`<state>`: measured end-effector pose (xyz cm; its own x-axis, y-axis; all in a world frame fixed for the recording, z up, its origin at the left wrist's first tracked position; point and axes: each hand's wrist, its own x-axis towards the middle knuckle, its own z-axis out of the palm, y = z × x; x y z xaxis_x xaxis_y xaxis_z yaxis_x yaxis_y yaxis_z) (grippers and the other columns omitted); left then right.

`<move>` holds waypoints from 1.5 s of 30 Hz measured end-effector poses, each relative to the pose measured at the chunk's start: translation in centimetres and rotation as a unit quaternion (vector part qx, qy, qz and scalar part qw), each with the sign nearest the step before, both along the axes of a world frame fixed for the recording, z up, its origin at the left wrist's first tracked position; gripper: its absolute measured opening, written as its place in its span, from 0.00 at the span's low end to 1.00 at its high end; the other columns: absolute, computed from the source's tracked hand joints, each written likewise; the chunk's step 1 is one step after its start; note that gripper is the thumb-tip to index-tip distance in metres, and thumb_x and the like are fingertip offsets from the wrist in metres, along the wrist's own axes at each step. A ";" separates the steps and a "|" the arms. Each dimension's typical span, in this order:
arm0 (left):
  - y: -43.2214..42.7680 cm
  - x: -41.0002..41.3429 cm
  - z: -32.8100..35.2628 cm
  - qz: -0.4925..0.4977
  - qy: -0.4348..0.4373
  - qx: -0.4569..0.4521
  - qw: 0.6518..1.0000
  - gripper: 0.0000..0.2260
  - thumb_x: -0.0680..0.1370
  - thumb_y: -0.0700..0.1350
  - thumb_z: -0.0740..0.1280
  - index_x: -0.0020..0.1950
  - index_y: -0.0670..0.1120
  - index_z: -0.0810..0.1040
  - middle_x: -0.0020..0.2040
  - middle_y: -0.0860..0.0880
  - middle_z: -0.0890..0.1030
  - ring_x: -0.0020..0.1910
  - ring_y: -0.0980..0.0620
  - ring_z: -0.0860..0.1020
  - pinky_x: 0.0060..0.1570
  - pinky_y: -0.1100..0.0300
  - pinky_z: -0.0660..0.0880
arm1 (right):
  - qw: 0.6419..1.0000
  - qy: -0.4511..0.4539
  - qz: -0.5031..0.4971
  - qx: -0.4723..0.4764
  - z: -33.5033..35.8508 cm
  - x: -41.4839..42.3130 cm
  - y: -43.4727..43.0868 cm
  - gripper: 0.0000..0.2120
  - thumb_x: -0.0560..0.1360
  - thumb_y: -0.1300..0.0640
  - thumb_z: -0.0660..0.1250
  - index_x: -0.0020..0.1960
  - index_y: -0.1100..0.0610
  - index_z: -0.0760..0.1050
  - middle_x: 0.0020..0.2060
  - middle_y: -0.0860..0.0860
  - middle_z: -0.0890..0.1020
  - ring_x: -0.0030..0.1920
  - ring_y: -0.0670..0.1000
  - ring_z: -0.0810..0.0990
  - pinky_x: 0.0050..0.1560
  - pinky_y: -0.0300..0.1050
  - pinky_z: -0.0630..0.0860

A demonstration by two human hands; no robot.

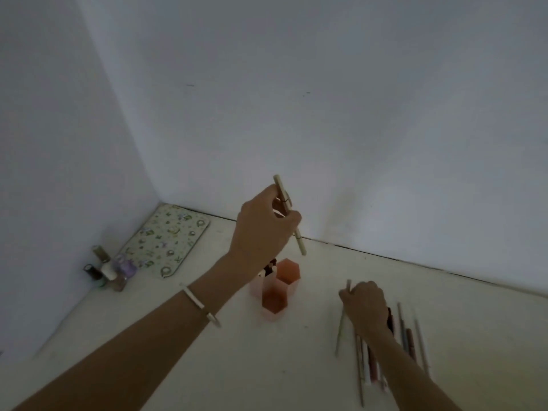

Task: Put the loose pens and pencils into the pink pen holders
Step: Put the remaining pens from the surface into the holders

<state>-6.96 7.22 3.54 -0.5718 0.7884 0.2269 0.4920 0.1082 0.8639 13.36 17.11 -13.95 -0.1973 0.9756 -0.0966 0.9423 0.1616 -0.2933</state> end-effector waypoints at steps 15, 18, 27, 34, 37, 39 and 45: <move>2.5 -0.6 -7.2 0.030 0.277 -0.195 0.941 0.07 0.73 0.51 0.69 0.49 0.52 0.80 0.45 0.53 0.81 0.55 0.51 0.73 0.54 0.55 0.65 | 0.851 0.493 -0.057 0.171 14.4 -4.6 -3.2 0.08 0.73 0.61 0.68 0.38 0.51 0.74 0.40 0.46 0.74 0.36 0.44 0.70 0.37 0.28 0.68; 2.6 -0.8 -7.4 0.024 0.260 -0.172 0.950 0.06 0.72 0.52 0.70 0.47 0.52 0.82 0.46 0.53 0.81 0.56 0.51 0.73 0.55 0.55 0.64 | 0.853 0.494 -0.066 0.157 13.3 -5.1 -3.7 0.09 0.73 0.61 0.68 0.37 0.50 0.74 0.40 0.46 0.74 0.37 0.45 0.70 0.36 0.29 0.68; 2.8 -1.0 -8.3 -0.002 0.309 -0.269 0.912 0.10 0.72 0.57 0.71 0.49 0.54 0.83 0.50 0.53 0.80 0.57 0.51 0.72 0.59 0.54 0.66 | 0.839 0.506 -0.101 0.173 11.8 -5.0 -3.5 0.11 0.74 0.60 0.68 0.39 0.45 0.74 0.41 0.48 0.76 0.37 0.46 0.71 0.37 0.27 0.68; 2.7 -2.8 -7.1 -0.011 0.141 -0.252 0.957 0.25 0.68 0.49 0.71 0.65 0.52 0.76 0.60 0.50 0.78 0.63 0.47 0.72 0.61 0.51 0.70 | 0.877 0.456 -0.068 0.138 9.0 -6.3 -3.7 0.03 0.76 0.57 0.68 0.43 0.52 0.77 0.40 0.47 0.77 0.37 0.43 0.72 0.37 0.26 0.68; 1.4 -3.7 -5.1 0.010 0.099 -0.166 0.981 0.21 0.70 0.44 0.68 0.63 0.49 0.76 0.57 0.50 0.80 0.59 0.49 0.75 0.60 0.50 0.73 | 0.903 0.405 -0.035 0.139 7.8 -7.1 -3.9 0.02 0.75 0.57 0.69 0.44 0.53 0.78 0.39 0.44 0.75 0.39 0.42 0.73 0.38 0.29 0.69; 0.5 -3.5 -4.1 0.001 0.088 -0.120 0.989 0.17 0.72 0.40 0.68 0.60 0.47 0.77 0.53 0.51 0.81 0.56 0.50 0.76 0.58 0.52 0.75 | 0.914 0.384 -0.018 0.130 7.0 -7.7 -4.0 0.01 0.75 0.57 0.69 0.44 0.53 0.79 0.39 0.43 0.75 0.40 0.43 0.74 0.39 0.33 0.69; -1.8 0.7 -3.4 -0.065 0.072 -0.064 0.993 0.10 0.71 0.34 0.63 0.46 0.48 0.75 0.40 0.54 0.78 0.42 0.56 0.77 0.44 0.62 0.76 | 0.954 0.288 0.016 0.084 6.4 -7.7 -4.0 0.12 0.75 0.53 0.70 0.55 0.58 0.82 0.45 0.48 0.78 0.41 0.46 0.75 0.41 0.29 0.65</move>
